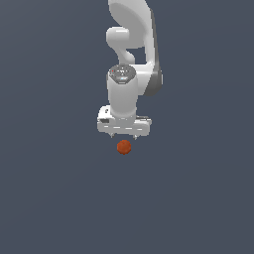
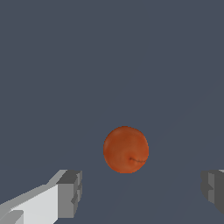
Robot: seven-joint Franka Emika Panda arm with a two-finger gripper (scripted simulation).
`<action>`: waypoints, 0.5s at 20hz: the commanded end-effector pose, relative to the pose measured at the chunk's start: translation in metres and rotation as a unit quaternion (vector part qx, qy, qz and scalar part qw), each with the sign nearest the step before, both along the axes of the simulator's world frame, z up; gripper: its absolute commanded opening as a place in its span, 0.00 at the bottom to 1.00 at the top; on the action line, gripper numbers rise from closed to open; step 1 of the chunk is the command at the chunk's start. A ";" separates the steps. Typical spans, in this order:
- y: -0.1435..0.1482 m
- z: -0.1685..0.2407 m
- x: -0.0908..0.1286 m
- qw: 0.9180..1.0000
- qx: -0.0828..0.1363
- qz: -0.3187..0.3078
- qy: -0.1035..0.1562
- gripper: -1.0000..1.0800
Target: Pick up the object and move it to a goal position.
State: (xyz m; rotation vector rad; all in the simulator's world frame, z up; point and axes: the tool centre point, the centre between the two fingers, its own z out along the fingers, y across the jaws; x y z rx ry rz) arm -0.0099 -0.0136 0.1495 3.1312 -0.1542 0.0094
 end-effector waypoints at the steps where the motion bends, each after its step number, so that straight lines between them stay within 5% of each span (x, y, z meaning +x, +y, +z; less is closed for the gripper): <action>1: 0.000 -0.015 -0.003 1.000 0.002 -0.025 0.001 0.96; 10: -0.001 -0.049 -0.012 0.996 0.004 -0.086 0.002 0.96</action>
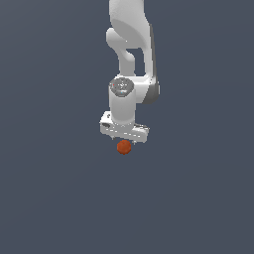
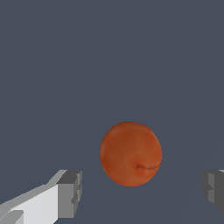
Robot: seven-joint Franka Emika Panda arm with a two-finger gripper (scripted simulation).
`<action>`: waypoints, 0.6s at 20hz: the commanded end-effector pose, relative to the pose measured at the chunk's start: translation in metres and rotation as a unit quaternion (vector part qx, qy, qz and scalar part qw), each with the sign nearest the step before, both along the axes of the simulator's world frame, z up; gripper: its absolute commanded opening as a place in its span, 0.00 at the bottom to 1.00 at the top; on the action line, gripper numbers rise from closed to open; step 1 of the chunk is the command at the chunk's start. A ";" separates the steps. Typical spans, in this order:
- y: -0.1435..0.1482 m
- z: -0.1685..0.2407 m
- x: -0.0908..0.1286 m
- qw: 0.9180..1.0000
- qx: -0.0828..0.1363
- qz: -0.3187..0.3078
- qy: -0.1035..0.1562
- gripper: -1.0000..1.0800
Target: Pick up the object and move it to a goal position.
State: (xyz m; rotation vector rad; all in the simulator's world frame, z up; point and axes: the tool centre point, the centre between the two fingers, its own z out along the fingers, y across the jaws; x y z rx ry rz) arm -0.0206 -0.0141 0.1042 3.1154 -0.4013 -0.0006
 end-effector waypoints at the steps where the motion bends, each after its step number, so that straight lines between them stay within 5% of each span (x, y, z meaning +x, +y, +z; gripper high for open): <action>1: 0.000 -0.005 -0.001 1.000 0.000 -0.011 0.000 0.96; 12: 0.000 -0.023 -0.002 1.000 0.000 -0.013 0.000 0.96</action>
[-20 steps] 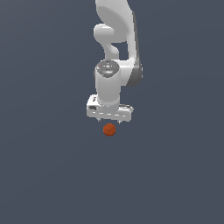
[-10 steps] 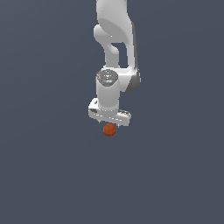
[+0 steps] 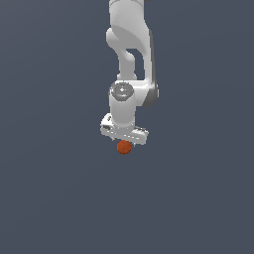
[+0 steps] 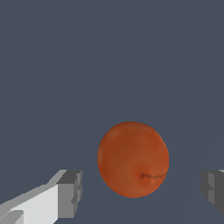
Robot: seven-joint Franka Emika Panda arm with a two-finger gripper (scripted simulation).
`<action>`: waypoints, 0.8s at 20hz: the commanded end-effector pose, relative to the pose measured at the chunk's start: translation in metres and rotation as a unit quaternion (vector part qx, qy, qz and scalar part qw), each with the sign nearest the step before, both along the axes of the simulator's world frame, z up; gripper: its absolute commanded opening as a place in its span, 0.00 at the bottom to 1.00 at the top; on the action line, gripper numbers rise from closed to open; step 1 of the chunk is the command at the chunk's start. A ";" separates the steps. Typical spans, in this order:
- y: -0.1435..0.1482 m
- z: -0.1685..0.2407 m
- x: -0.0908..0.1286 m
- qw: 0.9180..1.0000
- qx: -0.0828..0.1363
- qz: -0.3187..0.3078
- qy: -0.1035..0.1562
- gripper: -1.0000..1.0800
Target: Pick up the object and move it to a goal position.
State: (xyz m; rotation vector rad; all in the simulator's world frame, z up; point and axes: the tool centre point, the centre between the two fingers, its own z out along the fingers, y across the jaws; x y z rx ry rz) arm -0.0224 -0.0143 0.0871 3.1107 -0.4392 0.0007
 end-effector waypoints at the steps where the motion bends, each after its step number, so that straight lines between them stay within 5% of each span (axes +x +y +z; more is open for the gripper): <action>1: 0.000 -0.011 -0.001 1.000 0.000 0.000 0.001 0.96; 11: 0.000 -0.040 0.000 1.000 0.000 -0.002 0.000 0.96; 12: 0.000 -0.040 0.000 1.000 0.000 -0.002 0.000 0.00; 16: 0.000 -0.040 0.000 1.000 0.000 -0.002 0.000 0.00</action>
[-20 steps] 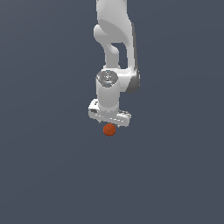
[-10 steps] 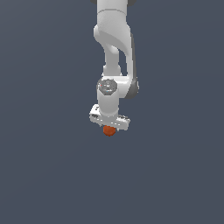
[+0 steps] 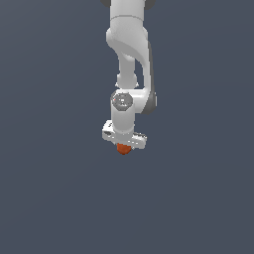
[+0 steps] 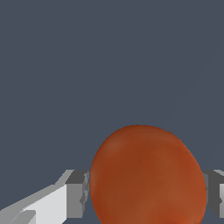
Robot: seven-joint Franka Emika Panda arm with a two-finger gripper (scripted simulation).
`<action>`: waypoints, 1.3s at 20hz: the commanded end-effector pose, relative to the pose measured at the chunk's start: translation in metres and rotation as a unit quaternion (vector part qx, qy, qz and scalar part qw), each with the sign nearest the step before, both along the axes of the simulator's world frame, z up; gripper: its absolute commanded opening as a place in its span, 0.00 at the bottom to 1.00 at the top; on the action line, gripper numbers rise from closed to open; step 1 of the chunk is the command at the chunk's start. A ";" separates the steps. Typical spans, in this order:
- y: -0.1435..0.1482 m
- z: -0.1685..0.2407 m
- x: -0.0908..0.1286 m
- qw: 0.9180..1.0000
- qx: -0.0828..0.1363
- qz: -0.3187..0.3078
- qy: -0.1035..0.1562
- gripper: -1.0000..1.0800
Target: Pick up the object and move it to a goal position.
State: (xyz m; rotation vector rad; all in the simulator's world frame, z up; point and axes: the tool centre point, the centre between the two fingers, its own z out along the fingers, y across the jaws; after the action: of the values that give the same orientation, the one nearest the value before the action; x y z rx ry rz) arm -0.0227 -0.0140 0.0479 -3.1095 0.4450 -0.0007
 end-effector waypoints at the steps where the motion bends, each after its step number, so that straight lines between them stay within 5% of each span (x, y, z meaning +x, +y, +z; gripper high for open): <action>1: 0.000 -0.001 0.000 1.000 0.000 0.000 0.000 0.00; 14: 0.009 0.014 -0.005 1.000 0.000 0.000 0.000 0.00; 26: 0.057 0.091 -0.034 1.000 0.000 0.000 0.000 0.00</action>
State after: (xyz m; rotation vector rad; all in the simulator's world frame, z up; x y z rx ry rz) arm -0.0525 0.0348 0.1252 -3.1102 0.4458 0.0033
